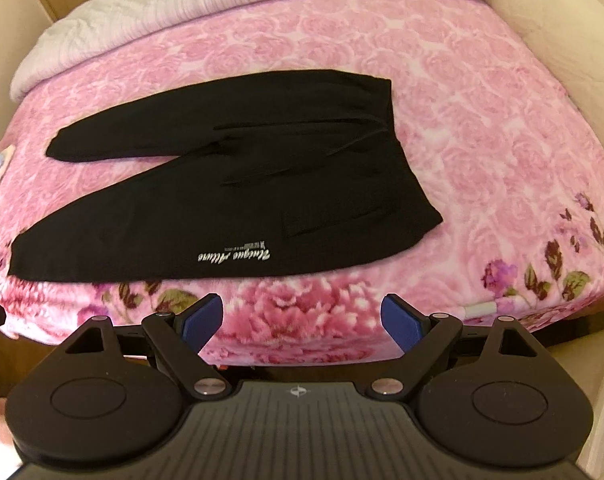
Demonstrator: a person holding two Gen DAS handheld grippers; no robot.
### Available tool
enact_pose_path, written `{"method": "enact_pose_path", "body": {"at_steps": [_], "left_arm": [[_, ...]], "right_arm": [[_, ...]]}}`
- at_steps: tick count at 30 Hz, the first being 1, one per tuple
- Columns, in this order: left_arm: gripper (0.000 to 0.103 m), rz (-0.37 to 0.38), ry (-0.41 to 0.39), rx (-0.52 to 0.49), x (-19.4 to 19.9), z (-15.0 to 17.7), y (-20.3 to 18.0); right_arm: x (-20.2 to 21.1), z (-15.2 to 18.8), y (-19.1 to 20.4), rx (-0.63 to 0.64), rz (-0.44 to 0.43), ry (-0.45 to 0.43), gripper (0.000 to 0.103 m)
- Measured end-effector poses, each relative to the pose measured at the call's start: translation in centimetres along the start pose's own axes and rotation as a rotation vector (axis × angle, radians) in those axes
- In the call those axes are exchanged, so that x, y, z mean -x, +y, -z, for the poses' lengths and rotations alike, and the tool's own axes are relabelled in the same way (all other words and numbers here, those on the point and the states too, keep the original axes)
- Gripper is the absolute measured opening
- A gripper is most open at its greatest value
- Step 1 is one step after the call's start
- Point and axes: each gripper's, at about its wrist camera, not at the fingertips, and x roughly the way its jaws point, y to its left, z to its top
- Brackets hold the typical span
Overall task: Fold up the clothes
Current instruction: 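Move both open grippers down to the sweatpants' waistband and leg edges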
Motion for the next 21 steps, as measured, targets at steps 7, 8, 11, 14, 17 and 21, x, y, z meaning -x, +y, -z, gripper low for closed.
{"method": "enact_pose_path", "body": {"at_steps": [7,8,11,14,17,21], "left_arm": [[0.085,0.114,0.080,-0.094,-8.5,-8.4,2.6],[0.085,0.123,0.097,-0.119,-9.9,-9.6,2.9],[0.085,0.151,0.128,-0.197,-13.6,-12.5,3.3],[0.085,0.185,0.146,-0.263,-17.2,-14.7,3.3],[0.082,0.223,0.163,-0.292,-20.9,-16.5,3.3],[0.072,0.281,0.186,-0.314,-25.6,-18.4,3.0]], "right_arm": [[-6.8,-5.4,1.5,-0.138,0.049,0.108,0.089],[-7.8,-6.1,1.7,-0.161,0.060,0.124,0.089],[-10.5,-7.8,2.4,-0.224,0.069,0.146,0.089],[-13.2,-8.9,2.8,-0.284,0.045,0.155,0.089],[-16.0,-9.9,3.2,-0.325,0.008,0.166,0.088],[-18.9,-11.6,3.3,-0.325,-0.063,0.144,0.076]]}}
